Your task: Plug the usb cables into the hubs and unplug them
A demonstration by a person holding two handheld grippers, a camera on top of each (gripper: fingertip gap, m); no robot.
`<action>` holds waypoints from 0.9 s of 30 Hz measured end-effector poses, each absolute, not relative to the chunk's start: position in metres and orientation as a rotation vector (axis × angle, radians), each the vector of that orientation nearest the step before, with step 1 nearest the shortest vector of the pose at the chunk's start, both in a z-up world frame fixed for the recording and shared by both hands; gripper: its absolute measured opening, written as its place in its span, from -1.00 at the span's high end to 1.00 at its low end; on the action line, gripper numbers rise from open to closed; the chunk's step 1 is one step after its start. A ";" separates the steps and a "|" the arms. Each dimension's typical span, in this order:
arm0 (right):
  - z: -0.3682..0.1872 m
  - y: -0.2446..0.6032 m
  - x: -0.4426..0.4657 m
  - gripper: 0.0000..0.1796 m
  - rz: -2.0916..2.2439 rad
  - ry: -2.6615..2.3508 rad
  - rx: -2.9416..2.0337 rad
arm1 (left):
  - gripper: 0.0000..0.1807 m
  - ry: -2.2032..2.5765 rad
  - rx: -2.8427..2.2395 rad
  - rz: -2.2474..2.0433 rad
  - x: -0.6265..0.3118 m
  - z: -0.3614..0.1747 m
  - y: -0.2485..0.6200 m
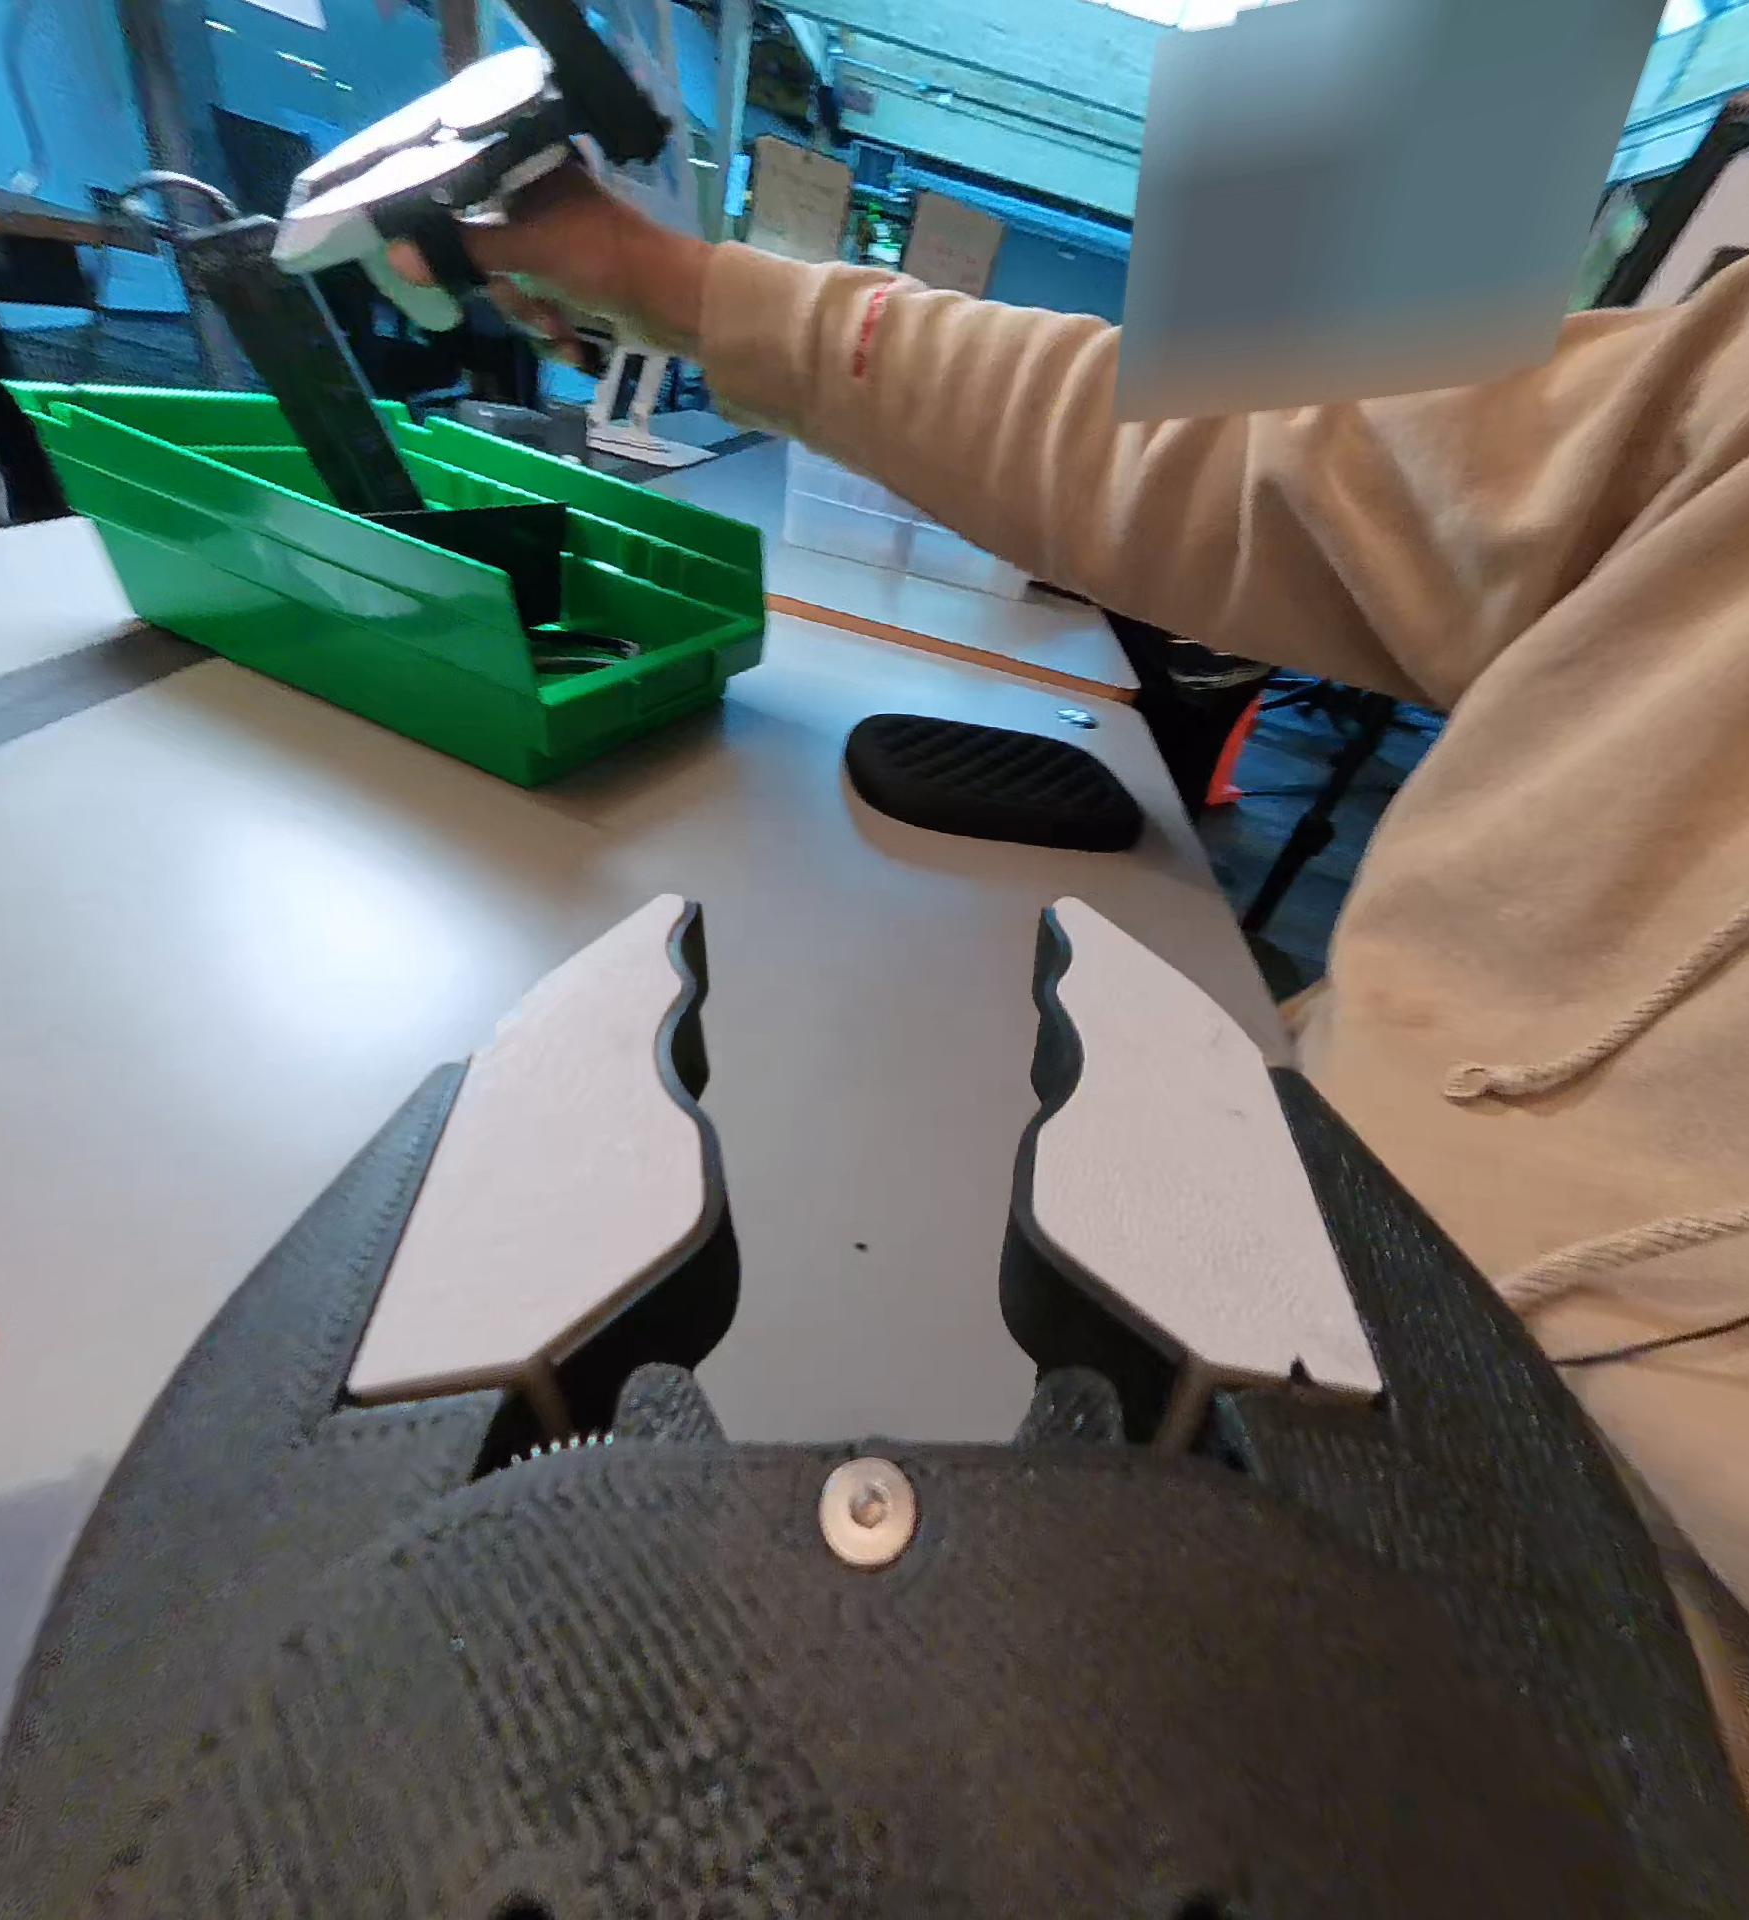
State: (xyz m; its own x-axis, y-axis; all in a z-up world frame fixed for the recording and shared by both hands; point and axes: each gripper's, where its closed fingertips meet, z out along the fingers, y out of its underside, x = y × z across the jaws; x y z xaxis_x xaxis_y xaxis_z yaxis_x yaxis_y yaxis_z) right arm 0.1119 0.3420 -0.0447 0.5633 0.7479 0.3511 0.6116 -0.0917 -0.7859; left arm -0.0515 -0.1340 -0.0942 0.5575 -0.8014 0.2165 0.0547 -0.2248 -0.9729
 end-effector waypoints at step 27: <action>-0.148 0.109 0.119 0.32 0.297 -1.418 -1.679 | 0.22 0.453 -1.840 -0.167 -0.121 -0.115 -0.096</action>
State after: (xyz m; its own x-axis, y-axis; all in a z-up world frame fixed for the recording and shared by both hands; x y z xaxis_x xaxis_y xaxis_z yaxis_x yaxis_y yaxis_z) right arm 0.1190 0.1093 -0.1476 0.3163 0.8826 0.3479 0.6687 0.0526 -0.7416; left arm -0.1214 -0.0962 -0.1149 0.9147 -0.3880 -0.1126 -0.2221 -0.2503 -0.9424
